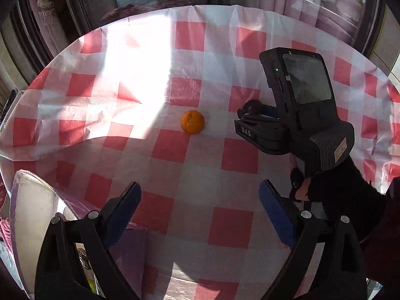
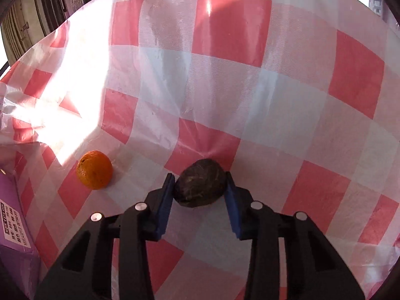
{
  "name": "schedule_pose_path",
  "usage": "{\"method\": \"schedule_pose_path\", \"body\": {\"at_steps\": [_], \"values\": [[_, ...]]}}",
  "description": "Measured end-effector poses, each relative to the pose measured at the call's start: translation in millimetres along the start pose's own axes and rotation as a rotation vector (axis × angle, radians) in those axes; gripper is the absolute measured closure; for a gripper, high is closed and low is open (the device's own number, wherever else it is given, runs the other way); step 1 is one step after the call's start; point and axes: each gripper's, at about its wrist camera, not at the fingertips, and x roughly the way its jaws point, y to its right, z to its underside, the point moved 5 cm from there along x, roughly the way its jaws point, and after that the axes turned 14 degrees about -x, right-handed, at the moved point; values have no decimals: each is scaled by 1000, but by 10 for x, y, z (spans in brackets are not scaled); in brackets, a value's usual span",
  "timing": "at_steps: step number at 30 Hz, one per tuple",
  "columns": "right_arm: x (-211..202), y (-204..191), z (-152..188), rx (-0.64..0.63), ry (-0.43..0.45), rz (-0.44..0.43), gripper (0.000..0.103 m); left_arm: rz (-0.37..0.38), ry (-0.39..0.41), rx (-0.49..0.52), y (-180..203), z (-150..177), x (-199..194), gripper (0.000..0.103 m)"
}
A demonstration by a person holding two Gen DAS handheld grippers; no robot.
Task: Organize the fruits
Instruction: 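Grasp the last dried fruit with the right gripper while the left gripper grasps the last orange, then carry the dried fruit and the orange over the white box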
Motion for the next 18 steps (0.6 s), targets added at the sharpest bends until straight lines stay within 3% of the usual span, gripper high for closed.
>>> {"method": "schedule_pose_path", "body": {"at_steps": [6,9,12,13,16,18], "values": [[-435,464,542,149,12,26,64,-11,-26,-120,22,-335,482,11],[-562,496,761,144,0,30,63,-40,-47,-212,-46,-520,788,11],[-606,439,947,146,-19,18,63,-81,-63,-281,-142,-652,1063,19],[-617,421,978,147,-24,13,63,-100,-62,-281,-162,-687,1135,24],[-675,331,1043,151,-24,-4,63,-131,-60,-248,-165,-766,1321,24],[-741,298,1112,151,-19,-12,63,-138,-77,-197,-110,-774,1431,31]]}}
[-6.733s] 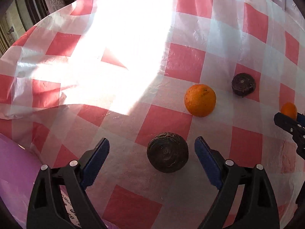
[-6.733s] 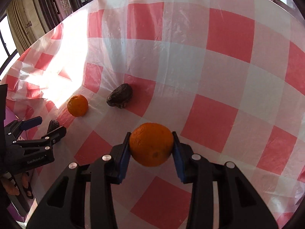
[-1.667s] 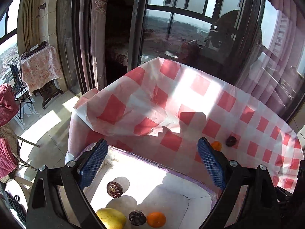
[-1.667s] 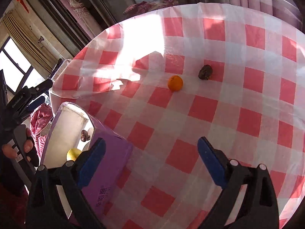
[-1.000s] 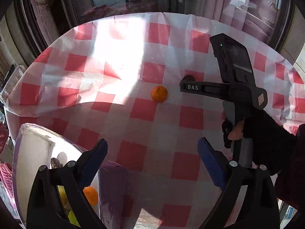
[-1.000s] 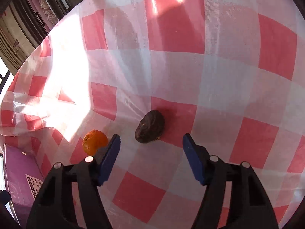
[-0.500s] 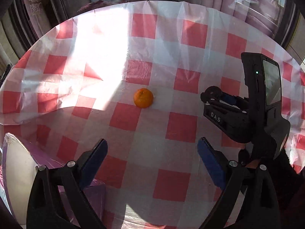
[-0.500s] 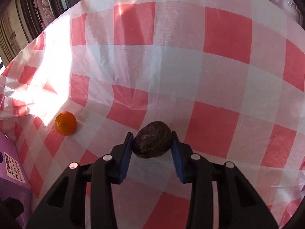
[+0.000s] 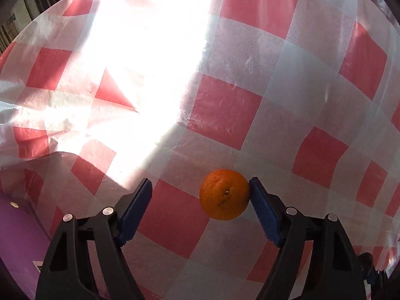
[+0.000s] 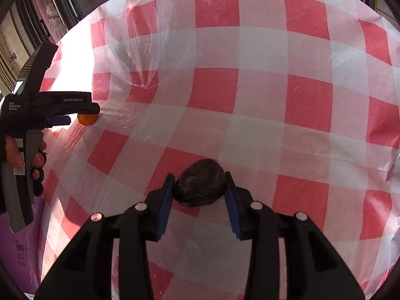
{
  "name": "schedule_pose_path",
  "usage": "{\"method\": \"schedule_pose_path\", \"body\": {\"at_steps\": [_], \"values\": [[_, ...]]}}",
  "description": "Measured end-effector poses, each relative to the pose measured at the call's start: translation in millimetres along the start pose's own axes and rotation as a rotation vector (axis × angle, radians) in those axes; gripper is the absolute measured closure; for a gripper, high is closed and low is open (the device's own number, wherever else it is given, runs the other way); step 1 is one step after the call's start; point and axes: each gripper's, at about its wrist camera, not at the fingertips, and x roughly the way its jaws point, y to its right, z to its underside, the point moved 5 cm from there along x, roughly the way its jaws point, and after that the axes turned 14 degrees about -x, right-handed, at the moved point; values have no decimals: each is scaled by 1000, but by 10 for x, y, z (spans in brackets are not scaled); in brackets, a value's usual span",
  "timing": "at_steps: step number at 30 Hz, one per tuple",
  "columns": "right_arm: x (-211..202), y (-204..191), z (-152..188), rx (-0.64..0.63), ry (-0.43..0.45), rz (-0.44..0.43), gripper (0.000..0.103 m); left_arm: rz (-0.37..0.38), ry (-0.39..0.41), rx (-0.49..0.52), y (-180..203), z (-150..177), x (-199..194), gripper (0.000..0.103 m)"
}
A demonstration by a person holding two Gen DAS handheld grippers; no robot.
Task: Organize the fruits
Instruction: 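Carry the dried fruit and the orange over the white box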
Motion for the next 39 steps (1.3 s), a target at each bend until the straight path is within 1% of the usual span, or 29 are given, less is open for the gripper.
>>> {"method": "schedule_pose_path", "body": {"at_steps": [1,2,3,4,5,9,15,19,23,27,28,29,32,39], "values": [[-9,-30,9,-1,1,-4,63,5,-2,18,29,12,23,37],[-12,-59,14,-2,2,-6,63,21,17,35,64,19,9,46],[-18,-80,20,-3,3,-8,63,41,24,56,114,43,-8,53],[-19,-101,26,-2,3,-10,63,56,23,70,151,70,-29,65],[-13,-125,19,-1,3,-11,63,54,19,77,177,105,-48,67],[-44,-152,2,-2,4,-10,63,134,-20,60,206,382,-188,68],[-56,-232,76,-4,-18,-1,63,215,-59,166,227,1021,-501,68],[-88,-340,134,-14,-33,12,63,236,-69,256,199,1283,-640,68],[-137,-459,174,-28,-52,36,63,232,-75,318,154,1379,-705,68],[-205,-582,193,-41,-67,59,63,249,-76,347,100,1391,-793,68],[-230,-609,201,-42,-67,66,63,255,-73,352,13,1451,-853,68],[-257,-631,210,-41,-67,72,63,261,-74,356,-33,1402,-894,68],[-369,-678,261,-25,-66,92,63,276,-75,365,-83,1515,-1000,68],[-674,-760,475,11,-74,137,63,321,-62,402,-187,1645,-1223,68]]}}
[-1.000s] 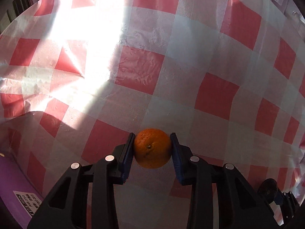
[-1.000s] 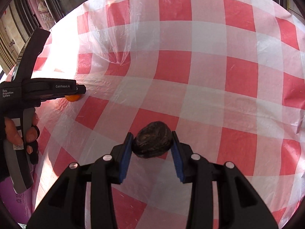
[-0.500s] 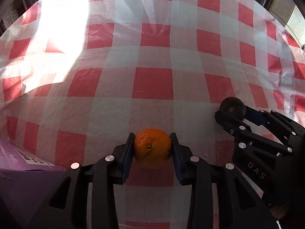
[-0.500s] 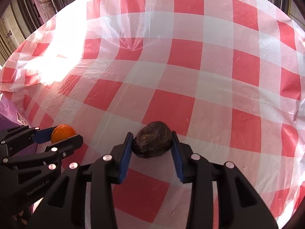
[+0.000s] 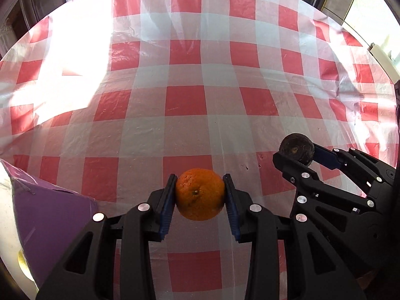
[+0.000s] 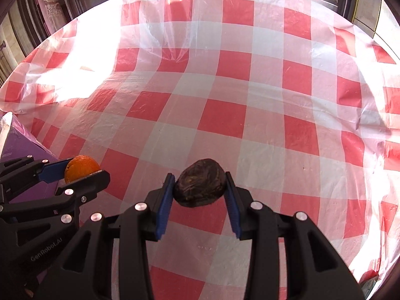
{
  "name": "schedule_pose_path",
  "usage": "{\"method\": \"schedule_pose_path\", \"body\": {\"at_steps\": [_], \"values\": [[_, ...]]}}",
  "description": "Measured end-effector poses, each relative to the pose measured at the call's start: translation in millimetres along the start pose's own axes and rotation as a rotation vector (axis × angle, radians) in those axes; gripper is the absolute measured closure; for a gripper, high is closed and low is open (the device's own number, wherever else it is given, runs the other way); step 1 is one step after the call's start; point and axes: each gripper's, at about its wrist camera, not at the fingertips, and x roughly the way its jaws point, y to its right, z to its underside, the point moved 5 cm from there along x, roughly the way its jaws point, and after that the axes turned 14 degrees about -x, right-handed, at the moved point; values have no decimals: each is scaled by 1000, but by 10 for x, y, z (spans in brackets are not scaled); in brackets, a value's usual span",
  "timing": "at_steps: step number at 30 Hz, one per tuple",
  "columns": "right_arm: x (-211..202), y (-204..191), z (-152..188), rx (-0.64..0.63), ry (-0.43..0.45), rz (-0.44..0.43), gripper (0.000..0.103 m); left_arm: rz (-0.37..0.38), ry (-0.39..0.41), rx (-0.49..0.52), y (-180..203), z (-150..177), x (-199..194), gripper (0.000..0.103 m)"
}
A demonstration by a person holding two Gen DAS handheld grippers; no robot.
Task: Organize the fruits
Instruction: 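Carry the dried fruit and the orange over the white box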
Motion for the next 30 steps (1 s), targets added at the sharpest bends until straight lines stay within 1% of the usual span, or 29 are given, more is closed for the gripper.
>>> {"method": "schedule_pose_path", "body": {"at_steps": [4,9,12,16,22,27,30], "values": [[-197,-38,173,21,-12,22,63,27,7,30,5,126,-168,68],[-455,-101,342,36,-22,54,63,85,27,78,66,260,-414,68],[-626,-149,372,33,-14,77,63,126,55,100,82,285,-603,68],[-835,-266,312,9,10,105,64,171,113,107,28,241,-886,67],[-1047,-528,148,-52,44,130,63,201,182,41,-276,169,-1213,67],[-1213,-864,-58,-132,85,131,63,190,225,-48,-684,170,-1386,67],[-1322,-1162,-227,-200,124,107,63,172,248,-107,-972,181,-1479,67]]}}
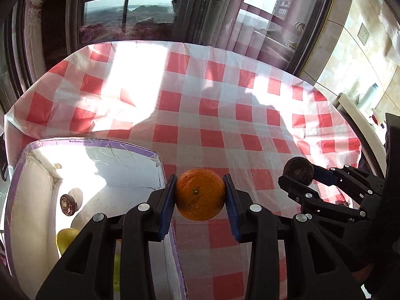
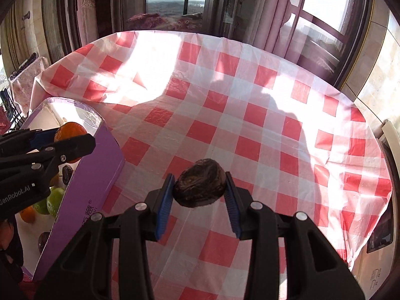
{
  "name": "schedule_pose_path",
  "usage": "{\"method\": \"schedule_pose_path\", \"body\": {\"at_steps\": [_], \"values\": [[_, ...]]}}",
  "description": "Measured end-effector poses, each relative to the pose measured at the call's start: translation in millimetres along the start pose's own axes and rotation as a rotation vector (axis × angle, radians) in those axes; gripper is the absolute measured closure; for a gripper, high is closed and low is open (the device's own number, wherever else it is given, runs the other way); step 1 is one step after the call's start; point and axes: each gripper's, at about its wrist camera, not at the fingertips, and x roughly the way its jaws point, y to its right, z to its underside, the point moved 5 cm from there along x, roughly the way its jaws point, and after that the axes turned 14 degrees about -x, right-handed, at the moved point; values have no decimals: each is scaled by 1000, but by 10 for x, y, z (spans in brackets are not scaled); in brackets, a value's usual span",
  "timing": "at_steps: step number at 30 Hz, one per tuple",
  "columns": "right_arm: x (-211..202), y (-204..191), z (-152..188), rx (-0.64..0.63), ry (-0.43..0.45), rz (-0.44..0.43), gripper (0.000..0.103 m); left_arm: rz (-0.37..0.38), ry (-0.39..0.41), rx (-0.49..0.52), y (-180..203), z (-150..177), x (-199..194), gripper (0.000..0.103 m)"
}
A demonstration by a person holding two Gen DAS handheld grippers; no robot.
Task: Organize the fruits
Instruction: 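Carry the dried fruit and the orange over the white box, then open the right gripper into the box while the left gripper releases the orange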
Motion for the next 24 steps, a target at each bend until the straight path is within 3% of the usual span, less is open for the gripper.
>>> {"method": "schedule_pose_path", "body": {"at_steps": [6,11,15,21,24], "values": [[-96,-555,-405,-99,65,-89,63,-75,53,-99,-619,-39,-274,67],[-169,-1079,-663,-151,128,-311,63,-180,50,-157,-1167,22,-443,67],[-77,-1489,-797,-248,99,-386,63,-234,-28,-196,-1569,230,-505,67],[447,-1938,-908,-305,-70,-434,63,-304,-228,-65,-1783,703,-458,67],[793,-2111,-934,-317,-178,-417,64,-278,-340,-21,-1763,953,-391,67]]}}
